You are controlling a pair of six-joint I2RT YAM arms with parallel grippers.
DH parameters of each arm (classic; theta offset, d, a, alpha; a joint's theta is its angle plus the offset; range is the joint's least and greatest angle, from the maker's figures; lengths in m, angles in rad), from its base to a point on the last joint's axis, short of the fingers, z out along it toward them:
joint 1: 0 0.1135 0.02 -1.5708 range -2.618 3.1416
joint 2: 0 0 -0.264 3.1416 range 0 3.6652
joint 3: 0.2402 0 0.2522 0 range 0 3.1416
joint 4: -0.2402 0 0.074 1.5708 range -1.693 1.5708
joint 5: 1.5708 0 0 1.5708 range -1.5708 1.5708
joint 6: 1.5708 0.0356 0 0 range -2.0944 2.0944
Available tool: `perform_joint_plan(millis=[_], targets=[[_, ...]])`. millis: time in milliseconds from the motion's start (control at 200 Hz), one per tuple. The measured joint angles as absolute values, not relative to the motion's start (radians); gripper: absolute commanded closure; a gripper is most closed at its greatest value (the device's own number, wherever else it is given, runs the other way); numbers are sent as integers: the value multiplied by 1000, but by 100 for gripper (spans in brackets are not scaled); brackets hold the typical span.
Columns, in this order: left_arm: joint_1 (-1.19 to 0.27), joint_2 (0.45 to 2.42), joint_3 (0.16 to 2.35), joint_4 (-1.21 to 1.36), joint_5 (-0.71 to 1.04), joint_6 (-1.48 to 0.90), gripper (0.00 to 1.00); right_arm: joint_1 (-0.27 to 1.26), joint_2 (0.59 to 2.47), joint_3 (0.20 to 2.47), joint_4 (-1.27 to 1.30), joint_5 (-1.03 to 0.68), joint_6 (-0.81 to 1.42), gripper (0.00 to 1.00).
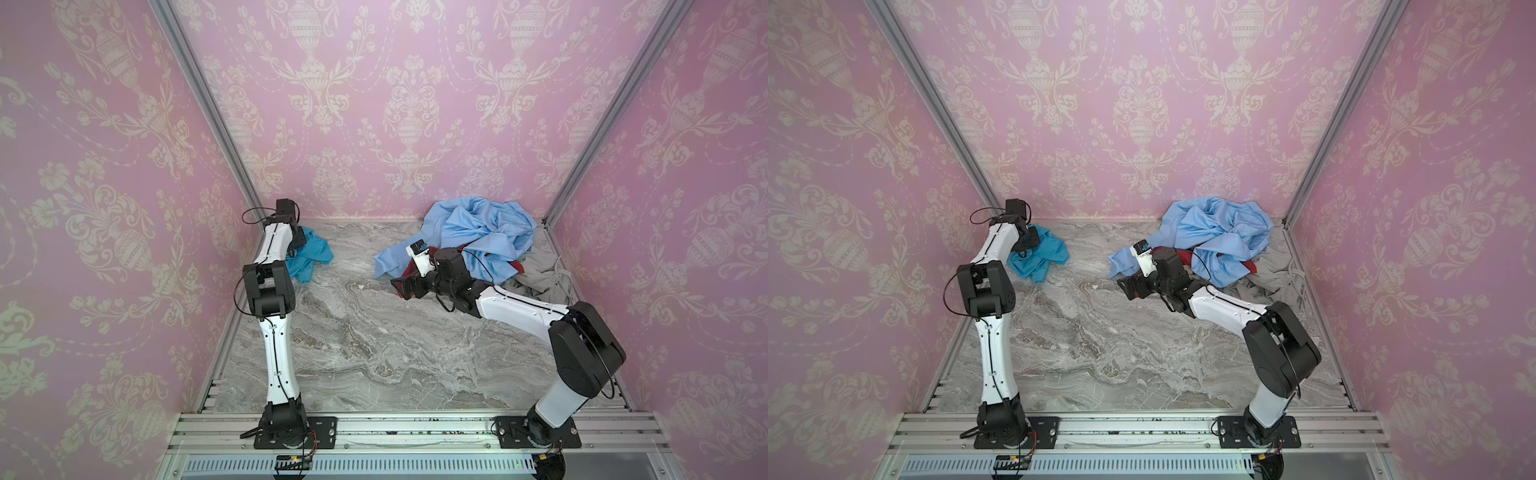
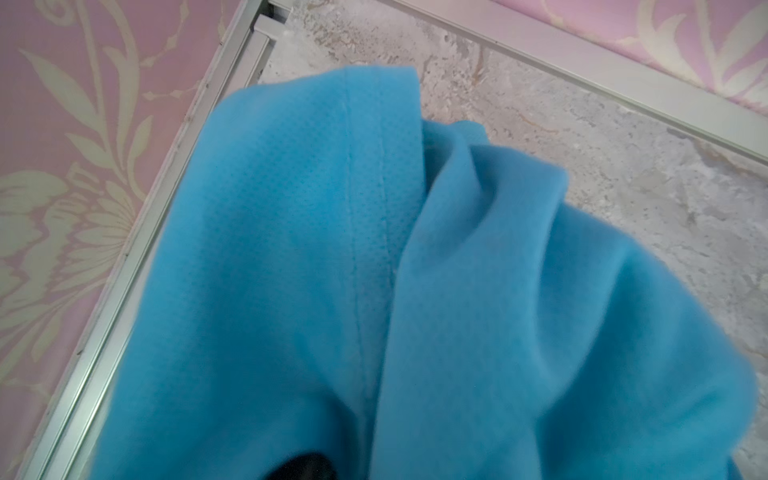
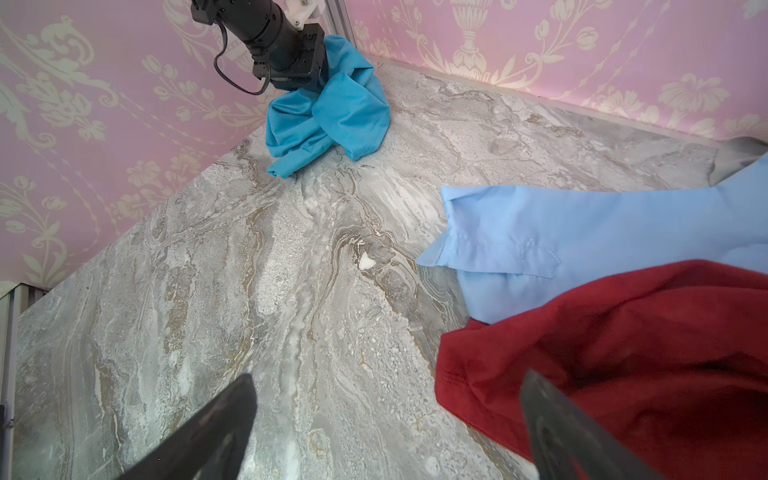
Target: Pick out a specific cloth from the pile
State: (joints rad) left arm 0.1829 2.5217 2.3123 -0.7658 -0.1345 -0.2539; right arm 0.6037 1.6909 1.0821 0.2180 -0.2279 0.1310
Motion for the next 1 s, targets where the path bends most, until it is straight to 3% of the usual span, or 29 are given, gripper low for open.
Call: perform_joint_plan(millis=[325,761,1001], targets=[[183,2235,2051,-672,-131,-233,1,604,1629,1082,180,-208,158,0],[183,1870,1680,-456,-81,-200,1,596,1468,1098,61,-104,155,0],[167,1660,1440,-323,-18,-191,1,514,1293,1048,36,-31,141,0]])
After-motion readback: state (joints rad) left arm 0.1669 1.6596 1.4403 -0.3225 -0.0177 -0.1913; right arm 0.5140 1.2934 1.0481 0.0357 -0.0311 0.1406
